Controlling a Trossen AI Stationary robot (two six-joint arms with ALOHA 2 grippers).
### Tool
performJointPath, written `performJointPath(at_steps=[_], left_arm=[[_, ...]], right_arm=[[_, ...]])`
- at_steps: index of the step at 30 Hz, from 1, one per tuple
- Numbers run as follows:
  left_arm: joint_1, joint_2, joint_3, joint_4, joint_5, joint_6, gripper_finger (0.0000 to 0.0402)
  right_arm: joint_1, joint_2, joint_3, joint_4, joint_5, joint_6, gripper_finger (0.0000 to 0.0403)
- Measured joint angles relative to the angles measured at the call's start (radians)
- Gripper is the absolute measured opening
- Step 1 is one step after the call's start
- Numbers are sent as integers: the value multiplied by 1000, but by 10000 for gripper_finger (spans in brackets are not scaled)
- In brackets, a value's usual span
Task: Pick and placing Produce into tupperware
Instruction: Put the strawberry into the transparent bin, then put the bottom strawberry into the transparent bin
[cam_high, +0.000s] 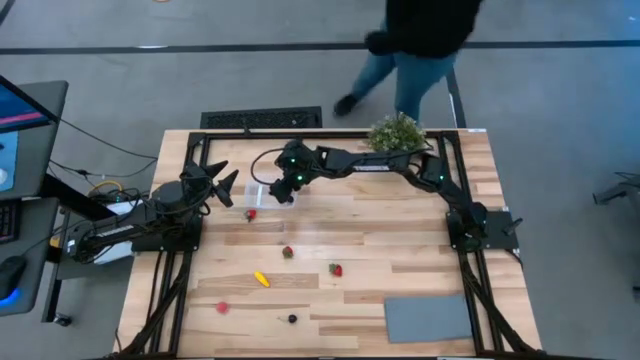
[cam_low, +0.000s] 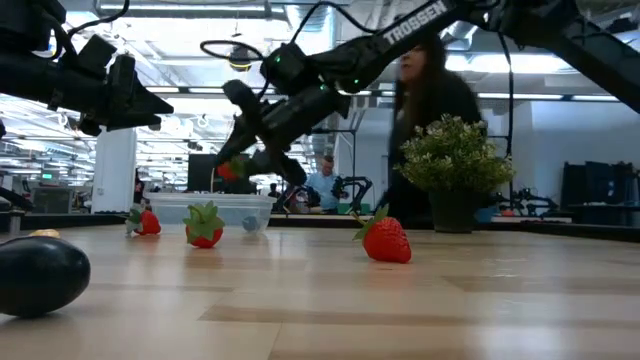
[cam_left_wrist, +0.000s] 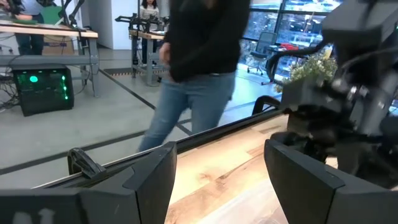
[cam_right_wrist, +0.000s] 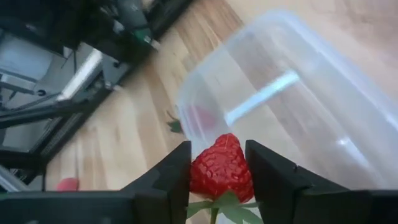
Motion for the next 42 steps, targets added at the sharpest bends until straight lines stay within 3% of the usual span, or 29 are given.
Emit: performJointPath(at_steps=[6,19,26,33,38,42], left_arm=[[0,0,0,0,0,11,236],[0,0,0,0,1,53,236],[0,0,0,0,1,53,236],[0,0,0,0,1,52,236],[0,0,0,0,1,52,236],[0,0,0,0,1,52,236]], right_arm=[[0,38,1,-4,11,2,201],[-8,33,8,13,21,0,136],[-22,18,105,17,-12,-9,128],[-32,18,247,6,-111,-65,127],[-58,-52,275,-54,-148,-116,125],[-76,-136,276,-140,-118,-205,123]])
